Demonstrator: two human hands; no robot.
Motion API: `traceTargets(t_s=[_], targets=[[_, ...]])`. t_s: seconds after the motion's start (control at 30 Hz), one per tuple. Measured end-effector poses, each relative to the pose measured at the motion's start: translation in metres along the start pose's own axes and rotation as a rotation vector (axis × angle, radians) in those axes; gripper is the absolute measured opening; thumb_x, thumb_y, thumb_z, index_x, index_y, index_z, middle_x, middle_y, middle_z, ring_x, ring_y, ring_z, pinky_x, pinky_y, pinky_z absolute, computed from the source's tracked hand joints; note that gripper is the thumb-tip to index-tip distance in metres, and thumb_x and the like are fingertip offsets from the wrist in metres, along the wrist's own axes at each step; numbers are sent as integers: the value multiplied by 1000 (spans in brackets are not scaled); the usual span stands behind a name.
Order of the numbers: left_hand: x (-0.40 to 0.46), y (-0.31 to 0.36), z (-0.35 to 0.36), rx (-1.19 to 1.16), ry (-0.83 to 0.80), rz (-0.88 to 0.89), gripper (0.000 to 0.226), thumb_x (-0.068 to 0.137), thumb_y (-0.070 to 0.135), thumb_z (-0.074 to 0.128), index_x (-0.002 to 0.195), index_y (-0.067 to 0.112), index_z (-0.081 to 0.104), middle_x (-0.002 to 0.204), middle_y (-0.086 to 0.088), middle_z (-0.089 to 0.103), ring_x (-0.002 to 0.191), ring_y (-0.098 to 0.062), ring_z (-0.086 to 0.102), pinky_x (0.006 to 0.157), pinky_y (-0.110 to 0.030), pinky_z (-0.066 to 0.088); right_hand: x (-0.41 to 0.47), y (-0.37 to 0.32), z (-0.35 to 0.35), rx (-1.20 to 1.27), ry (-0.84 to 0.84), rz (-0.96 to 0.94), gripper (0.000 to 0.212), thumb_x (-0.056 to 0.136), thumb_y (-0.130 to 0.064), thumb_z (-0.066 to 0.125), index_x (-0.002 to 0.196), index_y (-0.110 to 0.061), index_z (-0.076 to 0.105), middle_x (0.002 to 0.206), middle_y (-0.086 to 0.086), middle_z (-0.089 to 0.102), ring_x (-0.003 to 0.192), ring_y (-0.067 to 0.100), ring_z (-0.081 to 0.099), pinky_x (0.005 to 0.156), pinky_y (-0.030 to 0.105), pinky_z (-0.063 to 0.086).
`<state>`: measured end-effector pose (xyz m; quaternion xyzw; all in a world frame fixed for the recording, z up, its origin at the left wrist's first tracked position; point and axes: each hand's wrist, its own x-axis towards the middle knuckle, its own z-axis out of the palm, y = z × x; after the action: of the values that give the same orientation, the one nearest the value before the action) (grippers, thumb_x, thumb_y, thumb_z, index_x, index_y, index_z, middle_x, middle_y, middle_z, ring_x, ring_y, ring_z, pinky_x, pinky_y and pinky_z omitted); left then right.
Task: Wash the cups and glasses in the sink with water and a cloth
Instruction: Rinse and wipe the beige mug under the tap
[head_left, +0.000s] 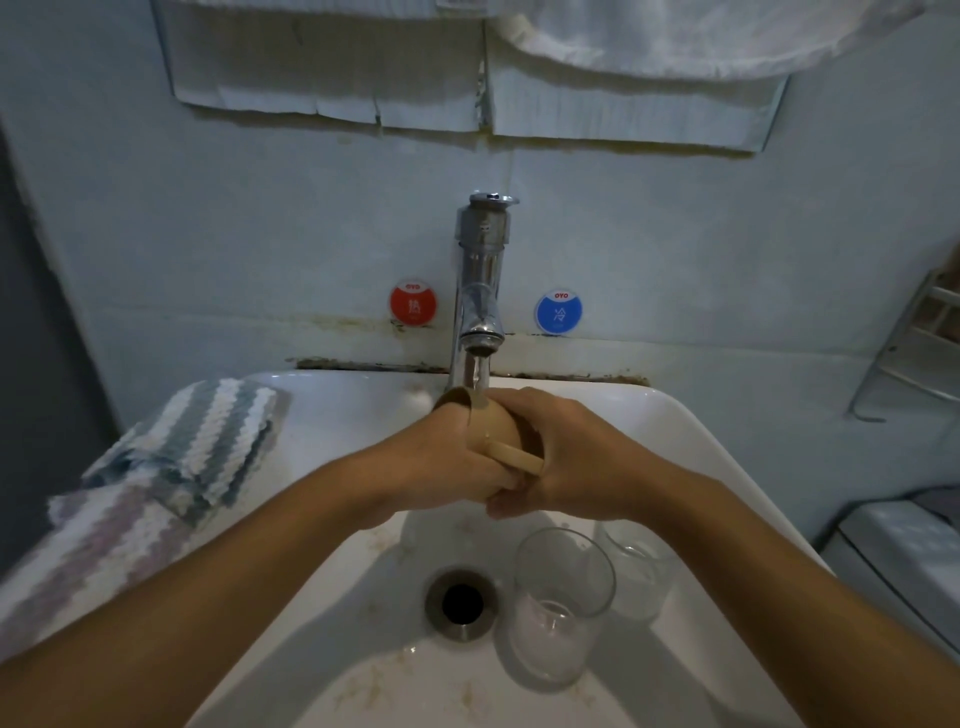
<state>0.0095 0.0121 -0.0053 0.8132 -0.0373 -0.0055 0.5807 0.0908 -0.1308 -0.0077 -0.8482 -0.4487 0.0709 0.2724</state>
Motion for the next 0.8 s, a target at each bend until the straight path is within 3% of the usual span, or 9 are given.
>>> traceTargets(t_s=[0.1, 0.2, 0.23, 0.37, 0.4, 0.5, 0.57, 0.63, 0.8], targets=[[-2, -2, 0, 101, -36, -29, 27, 87, 11, 69, 104, 29, 61, 110, -1, 65, 104, -17, 63, 95, -39, 54, -2, -2, 0, -24, -3, -18, 89, 65, -29, 91, 140, -34, 42, 132, -9, 55, 113, 13, 55, 101, 39, 49], [-3, 1, -7, 84, -34, 30, 33, 89, -1, 62, 88, 32, 55, 93, 10, 61, 87, -5, 61, 77, -15, 53, -3, -5, -6, -7, -38, -10, 93, 66, -24, 90, 141, -36, 38, 134, -11, 51, 113, 9, 50, 102, 34, 47], [-4, 3, -9, 66, -39, 48, 35, 88, -1, 63, 88, 33, 54, 92, 13, 59, 84, -3, 60, 72, -12, 51, -4, -5, -11, 9, -66, -9, 94, 67, -20, 90, 142, -38, 35, 133, -13, 48, 113, 8, 49, 99, 30, 46], [-2, 4, -12, 150, -80, 86, 37, 81, 11, 75, 109, 30, 60, 107, 10, 65, 96, -3, 66, 80, -22, 57, -11, -4, -35, 126, -196, 15, 86, 75, -4, 78, 138, -43, 34, 120, -24, 45, 102, -1, 50, 75, 7, 47], [-1, 2, -13, 186, -72, 84, 41, 81, 11, 76, 116, 27, 61, 112, 7, 66, 101, -6, 66, 85, -27, 58, -11, -3, -38, 177, -196, 25, 83, 76, -8, 75, 140, -42, 37, 123, -23, 47, 105, 0, 51, 80, 9, 49], [1, -4, -13, 298, -92, 83, 52, 85, 17, 75, 132, 24, 54, 121, 3, 63, 108, -18, 64, 88, -40, 58, -7, 0, -38, 251, -161, 59, 79, 75, -15, 68, 145, -38, 40, 139, -13, 47, 124, 12, 48, 105, 38, 46], [1, -7, -13, 375, -92, 75, 54, 85, 20, 74, 134, 24, 51, 122, 6, 59, 107, -15, 62, 88, -37, 58, -4, 3, -32, 194, -149, 61, 77, 81, -10, 76, 144, -36, 39, 141, -12, 43, 126, 14, 45, 102, 33, 43], [0, -6, -11, 516, -79, 53, 50, 86, 23, 72, 131, 20, 52, 123, 4, 57, 105, -12, 59, 89, -35, 57, -3, 4, -26, 143, -149, 47, 81, 78, -19, 82, 142, -39, 37, 141, -13, 42, 123, 13, 45, 95, 27, 43], [-2, -4, -8, 599, -167, 16, 40, 87, 22, 72, 124, 18, 59, 113, 2, 62, 100, -15, 62, 85, -36, 58, 2, 7, -13, 53, -83, 69, 82, 68, -31, 89, 135, -36, 43, 127, -14, 52, 111, 13, 54, 96, 34, 53]])
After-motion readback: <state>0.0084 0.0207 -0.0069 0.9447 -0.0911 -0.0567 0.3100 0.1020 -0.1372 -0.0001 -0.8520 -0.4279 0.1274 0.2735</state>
